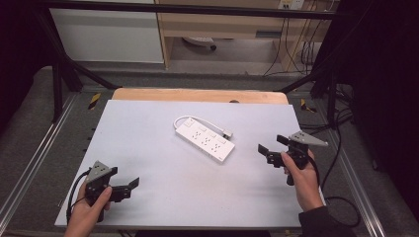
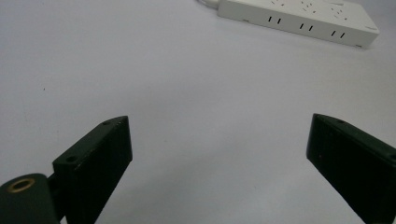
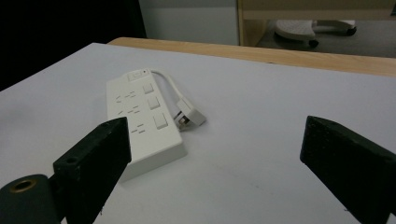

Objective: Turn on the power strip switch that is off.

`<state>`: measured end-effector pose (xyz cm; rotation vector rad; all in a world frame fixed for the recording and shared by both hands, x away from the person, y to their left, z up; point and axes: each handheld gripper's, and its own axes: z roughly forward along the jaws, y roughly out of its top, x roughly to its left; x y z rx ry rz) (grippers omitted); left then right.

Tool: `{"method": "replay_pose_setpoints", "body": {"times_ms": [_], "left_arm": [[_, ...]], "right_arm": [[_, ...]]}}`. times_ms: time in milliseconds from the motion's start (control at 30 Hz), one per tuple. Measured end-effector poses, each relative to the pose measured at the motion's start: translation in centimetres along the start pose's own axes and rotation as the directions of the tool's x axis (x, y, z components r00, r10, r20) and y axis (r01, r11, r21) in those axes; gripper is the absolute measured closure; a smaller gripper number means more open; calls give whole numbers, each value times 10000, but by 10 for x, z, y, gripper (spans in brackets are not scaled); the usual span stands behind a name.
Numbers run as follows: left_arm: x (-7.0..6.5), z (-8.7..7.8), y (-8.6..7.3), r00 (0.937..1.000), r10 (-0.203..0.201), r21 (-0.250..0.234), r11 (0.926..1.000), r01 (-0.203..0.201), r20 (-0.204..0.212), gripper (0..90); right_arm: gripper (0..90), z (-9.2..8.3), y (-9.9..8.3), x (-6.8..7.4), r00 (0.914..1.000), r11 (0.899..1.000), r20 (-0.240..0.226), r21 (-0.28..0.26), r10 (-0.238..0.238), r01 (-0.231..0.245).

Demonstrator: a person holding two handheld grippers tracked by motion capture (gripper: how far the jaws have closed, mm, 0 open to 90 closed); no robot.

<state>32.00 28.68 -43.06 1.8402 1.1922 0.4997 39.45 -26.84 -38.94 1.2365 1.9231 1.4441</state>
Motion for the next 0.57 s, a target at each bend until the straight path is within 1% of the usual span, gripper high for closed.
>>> {"method": "replay_pose_setpoints", "body": {"times_ms": [100, 233, 400, 467, 500, 567], "left_arm": [[0, 0, 0, 10000, -7, -18, 10000, 7, -12, 68], [0, 0, 0, 10000, -12, -12, 10000, 12, -13, 68], [0, 0, 0, 10000, 21, -10, 10000, -21, -9, 68], [0, 0, 0, 10000, 33, -8, 10000, -33, -1, 69], [0, 0, 0, 10000, 26, -8, 10000, -26, 10, 68], [0, 0, 1, 10000, 42, -4, 10000, -42, 3, 68]], "right_arm": [[74, -7, -9, -3, 9996, 9997, 273, -237, -78, 84], [64, -14, -22, -6, 9989, 9998, 453, -182, -107, 115], [60, -18, -42, -8, 9979, 9997, 627, 204, -158, 146], [60, -19, -51, -9, 9980, 9990, 637, 443, 6, -35], [60, -19, -55, -9, 9978, 9983, 658, 569, 52, -90], [56, -16, -61, -10, 9969, 9947, 778, 1029, -93, 12]]}}
